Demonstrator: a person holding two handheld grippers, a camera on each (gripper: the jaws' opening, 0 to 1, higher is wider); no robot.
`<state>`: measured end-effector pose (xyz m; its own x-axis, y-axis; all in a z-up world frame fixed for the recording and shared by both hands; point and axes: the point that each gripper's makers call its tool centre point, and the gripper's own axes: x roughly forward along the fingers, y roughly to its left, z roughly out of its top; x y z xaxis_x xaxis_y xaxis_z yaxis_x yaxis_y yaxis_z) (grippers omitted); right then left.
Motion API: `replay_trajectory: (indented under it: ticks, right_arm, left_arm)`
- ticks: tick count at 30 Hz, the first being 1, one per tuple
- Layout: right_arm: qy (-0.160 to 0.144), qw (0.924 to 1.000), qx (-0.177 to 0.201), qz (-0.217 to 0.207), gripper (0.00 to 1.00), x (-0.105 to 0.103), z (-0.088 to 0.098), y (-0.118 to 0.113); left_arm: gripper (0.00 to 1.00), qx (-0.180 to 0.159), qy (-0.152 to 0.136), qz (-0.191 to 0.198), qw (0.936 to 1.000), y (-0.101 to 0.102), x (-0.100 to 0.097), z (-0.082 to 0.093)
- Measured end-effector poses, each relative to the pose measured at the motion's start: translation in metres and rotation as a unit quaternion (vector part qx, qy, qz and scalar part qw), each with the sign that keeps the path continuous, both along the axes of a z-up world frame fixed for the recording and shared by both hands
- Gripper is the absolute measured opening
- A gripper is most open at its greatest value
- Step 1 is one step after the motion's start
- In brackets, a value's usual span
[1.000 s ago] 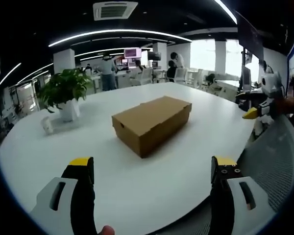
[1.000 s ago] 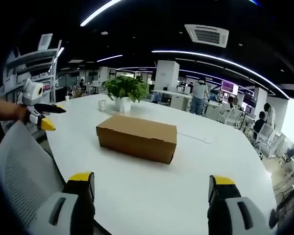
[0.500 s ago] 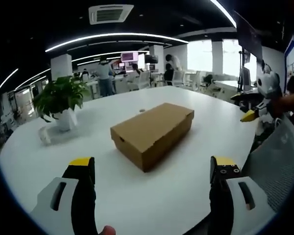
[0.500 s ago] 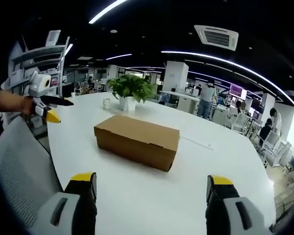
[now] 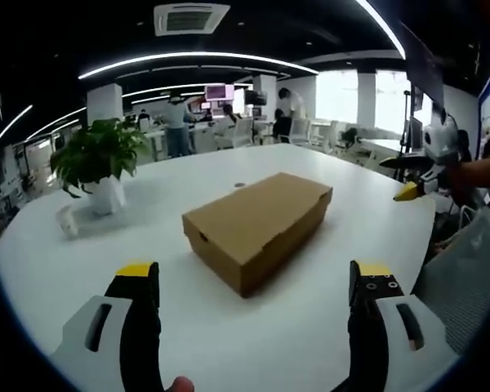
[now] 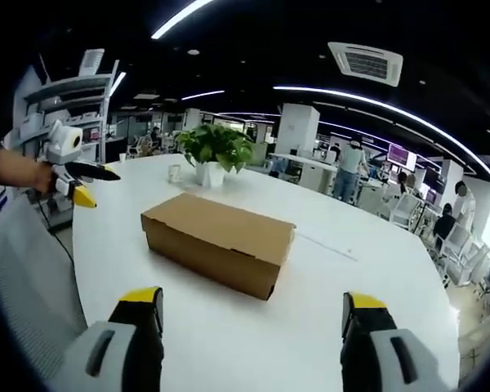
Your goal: Operate the shoe box by opening the lid, removing the specified soft item, and placing it in the target area until the item is outside and the box remains undamaged.
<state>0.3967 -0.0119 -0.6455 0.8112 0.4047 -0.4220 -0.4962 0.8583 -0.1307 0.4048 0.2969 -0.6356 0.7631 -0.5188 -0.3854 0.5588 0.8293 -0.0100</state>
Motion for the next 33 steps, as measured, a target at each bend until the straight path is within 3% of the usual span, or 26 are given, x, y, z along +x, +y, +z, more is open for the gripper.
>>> replay_trajectory:
  ticks: [19,33]
  right_arm:
    - [-0.003,0.9977,-0.006,0.067,0.84,0.048,-0.021,0.016]
    - [0.005,0.9963,-0.003,0.086,0.80,0.082,-0.025,0.018]
  left_arm:
    - [0.94,-0.015,0.007,0.005,0.9998,-0.004,0.031,-0.016]
    - [0.91,0.001,0.016,0.004,0.9999,-0.012,0.049,-0.027]
